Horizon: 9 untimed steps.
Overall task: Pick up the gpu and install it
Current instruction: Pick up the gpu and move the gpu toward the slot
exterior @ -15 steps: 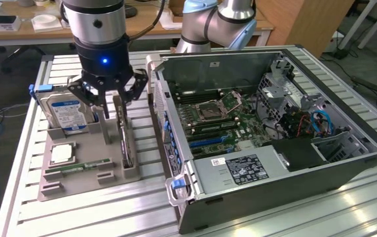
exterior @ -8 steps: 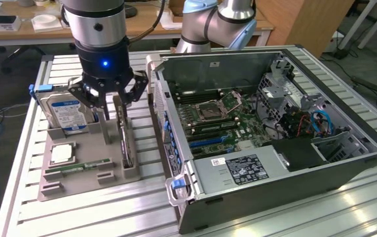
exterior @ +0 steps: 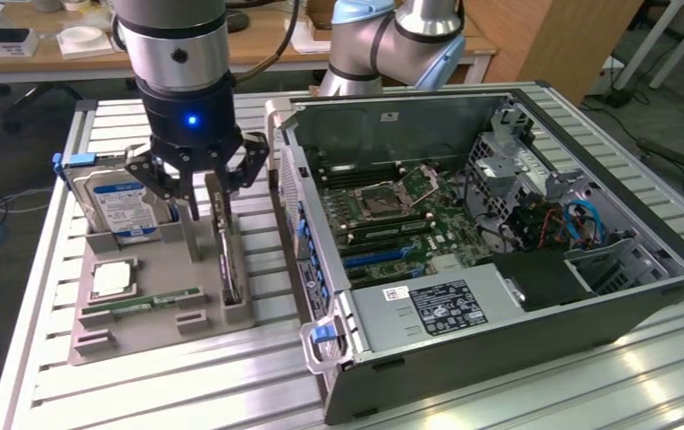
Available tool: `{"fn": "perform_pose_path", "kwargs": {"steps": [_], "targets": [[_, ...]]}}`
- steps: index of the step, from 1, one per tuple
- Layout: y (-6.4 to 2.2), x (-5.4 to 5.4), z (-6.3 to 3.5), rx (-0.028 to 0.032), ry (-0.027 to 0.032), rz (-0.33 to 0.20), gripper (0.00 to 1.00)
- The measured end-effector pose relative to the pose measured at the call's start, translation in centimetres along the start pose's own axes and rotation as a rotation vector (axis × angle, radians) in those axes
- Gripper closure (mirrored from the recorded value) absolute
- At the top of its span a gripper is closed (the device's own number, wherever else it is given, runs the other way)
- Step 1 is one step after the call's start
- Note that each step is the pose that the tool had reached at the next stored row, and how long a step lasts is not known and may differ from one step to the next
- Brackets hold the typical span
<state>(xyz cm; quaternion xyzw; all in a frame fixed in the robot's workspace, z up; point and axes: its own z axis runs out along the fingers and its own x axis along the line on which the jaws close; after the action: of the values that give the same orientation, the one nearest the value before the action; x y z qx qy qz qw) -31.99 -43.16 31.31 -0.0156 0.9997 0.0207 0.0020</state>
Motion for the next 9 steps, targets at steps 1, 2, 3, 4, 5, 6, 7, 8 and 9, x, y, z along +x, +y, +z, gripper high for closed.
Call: {"fn": "perform_pose_path", "kwargs": {"steps": [1,2,3,4,5,6,7,8,9], "targets": [[0.0,0.0,0.05,0.0,0.0,0.0,0.58],[-0.01,0.0,0.11,0.0,0.0,0.0,0.58],[-0.02,0.0,0.17,0.0,0.0,0.0,0.58],[-0.03,0.0,0.24,0.0,0.0001,-0.001,0.58],[-0.04,0.0,0.3,0.0,0.0,-0.001,0.58],[-0.05,0.0,0.37,0.0,0.0,-0.001,0.58],[-0.05,0.01,0.44,0.0,0.0,-0.001,0.58],[-0.06,0.01,0.51,0.0,0.0001,-0.001,0.58],[-0.1,0.0,0.58,0.0,0.0001,-0.001,0.58]]}}
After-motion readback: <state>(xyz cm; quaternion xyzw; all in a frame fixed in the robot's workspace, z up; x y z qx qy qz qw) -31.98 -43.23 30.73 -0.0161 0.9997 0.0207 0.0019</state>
